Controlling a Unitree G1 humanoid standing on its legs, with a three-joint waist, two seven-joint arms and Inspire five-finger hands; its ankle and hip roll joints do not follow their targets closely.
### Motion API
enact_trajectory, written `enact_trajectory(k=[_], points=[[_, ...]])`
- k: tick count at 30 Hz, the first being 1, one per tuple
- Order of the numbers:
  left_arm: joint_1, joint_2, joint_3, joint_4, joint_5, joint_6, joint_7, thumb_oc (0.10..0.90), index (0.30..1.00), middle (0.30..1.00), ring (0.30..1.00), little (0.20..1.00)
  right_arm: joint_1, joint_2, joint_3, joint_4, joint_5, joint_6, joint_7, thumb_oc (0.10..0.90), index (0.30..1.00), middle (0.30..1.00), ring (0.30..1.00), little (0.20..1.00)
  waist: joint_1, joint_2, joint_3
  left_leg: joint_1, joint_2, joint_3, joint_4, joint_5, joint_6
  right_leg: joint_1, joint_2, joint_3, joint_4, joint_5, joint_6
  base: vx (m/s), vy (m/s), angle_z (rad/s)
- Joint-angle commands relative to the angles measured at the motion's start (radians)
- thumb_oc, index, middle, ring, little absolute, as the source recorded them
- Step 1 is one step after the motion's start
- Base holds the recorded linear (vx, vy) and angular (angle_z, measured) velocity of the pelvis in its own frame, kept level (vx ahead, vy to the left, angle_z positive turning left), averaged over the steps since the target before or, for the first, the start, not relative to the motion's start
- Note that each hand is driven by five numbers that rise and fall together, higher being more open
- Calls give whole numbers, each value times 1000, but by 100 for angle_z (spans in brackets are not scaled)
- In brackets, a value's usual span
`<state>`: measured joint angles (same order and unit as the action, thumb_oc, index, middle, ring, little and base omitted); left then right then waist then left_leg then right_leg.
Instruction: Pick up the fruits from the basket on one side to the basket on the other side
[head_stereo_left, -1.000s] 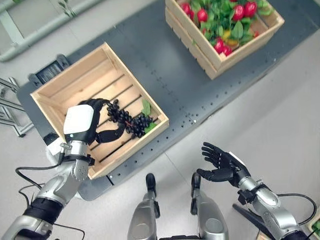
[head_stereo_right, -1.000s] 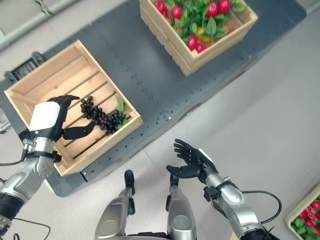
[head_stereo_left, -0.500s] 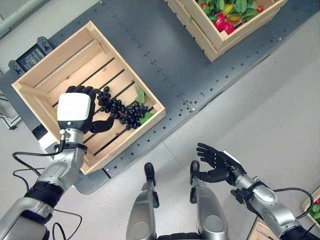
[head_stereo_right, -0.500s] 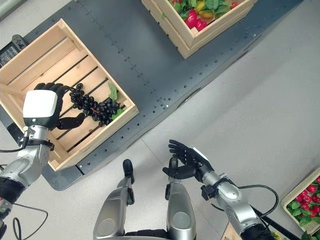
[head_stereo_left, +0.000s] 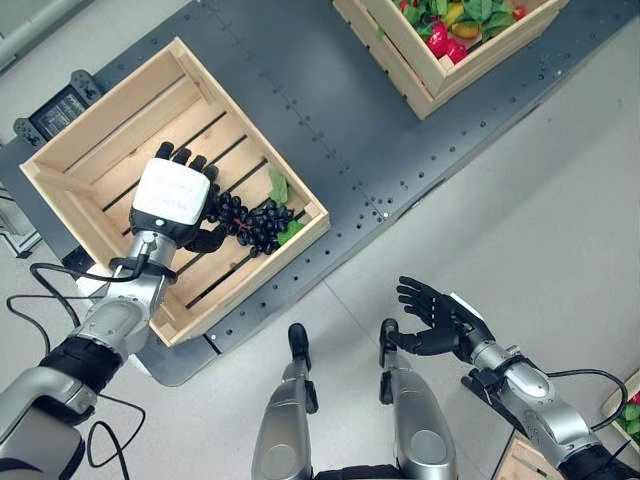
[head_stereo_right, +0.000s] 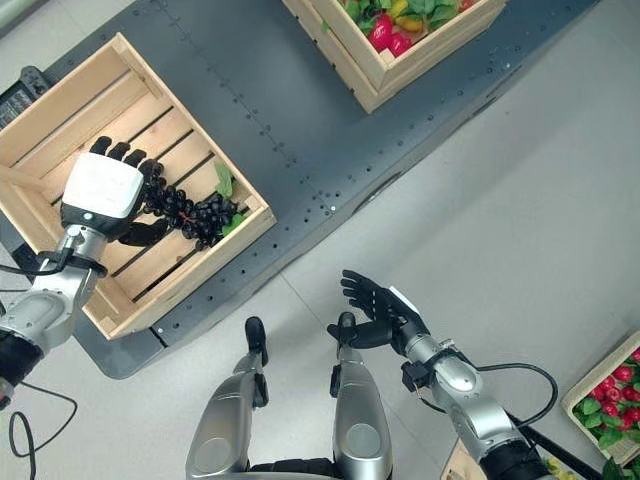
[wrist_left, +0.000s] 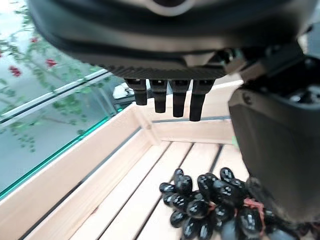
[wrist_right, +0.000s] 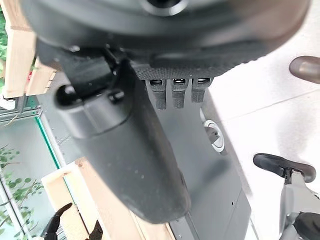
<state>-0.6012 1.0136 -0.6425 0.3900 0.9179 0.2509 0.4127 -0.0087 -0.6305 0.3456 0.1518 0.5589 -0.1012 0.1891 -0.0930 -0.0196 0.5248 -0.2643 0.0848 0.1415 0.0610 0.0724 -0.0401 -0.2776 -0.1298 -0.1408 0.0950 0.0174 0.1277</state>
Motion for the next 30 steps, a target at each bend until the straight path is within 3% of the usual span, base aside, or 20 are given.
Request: enact_trajectory(k=[1,9,21,24,25,26,27,30], points=[[-121,72,48,-7,83,-10,-13,800,900,900,900,900,-27,-12,15,-108,35,-42,-37,800,900,900,900,900,-18,-46,-5,-74,-32,12,180,-82,0,-45,7,62,74,3,4,0,0,0],[-196,54,-43,23,142,-114,-105,800,900,900,900,900,-52,-11,44,-108,43,-36,-64,800,900,900,900,900,-28,-57,-5,-101,-22,22,210,-91,-1,-65,15,64,83,1,1,2,-4,-2],[-248,7,-111,96,190,-149,-205,800,900,900,900,900,-82,-2,76,-91,49,-46,-101,800,900,900,900,900,-37,-72,-5,-138,-9,30,253,-101,-4,-92,21,65,104,-7,-5,10,-3,-3],[-244,-2,-119,112,220,-121,-280,800,900,900,900,900,-87,1,81,-93,51,-38,-109,800,900,900,900,900,-37,-75,-5,-143,-9,29,258,-103,-5,-94,23,66,102,-4,-3,16,-5,-3],[-244,-9,-126,122,239,-81,-301,595,592,592,592,592,-90,3,86,-87,52,-43,-111,800,900,900,900,900,-36,-76,-5,-144,-9,30,257,-103,-4,-96,24,65,104,-5,-3,0,0,0],[-245,-14,-129,129,245,-64,-317,524,486,486,486,486,-93,5,89,-85,54,-46,-113,800,900,900,900,900,-36,-77,-5,-145,-8,31,257,-104,-3,-98,24,65,106,-5,-3,0,0,0],[-249,-20,-134,139,251,-38,-331,400,300,300,300,300,-95,8,93,-82,54,-49,-115,800,900,900,900,900,-36,-79,-5,-146,-8,34,258,-105,-2,-101,25,63,109,-6,-2,0,0,0],[-245,-48,-133,162,298,25,-344,400,300,300,300,300,-106,19,108,-74,58,-57,-121,800,900,900,900,900,-30,-89,-5,-152,-7,28,260,-104,-5,-102,27,57,108,-4,-1,1,-29,1]])
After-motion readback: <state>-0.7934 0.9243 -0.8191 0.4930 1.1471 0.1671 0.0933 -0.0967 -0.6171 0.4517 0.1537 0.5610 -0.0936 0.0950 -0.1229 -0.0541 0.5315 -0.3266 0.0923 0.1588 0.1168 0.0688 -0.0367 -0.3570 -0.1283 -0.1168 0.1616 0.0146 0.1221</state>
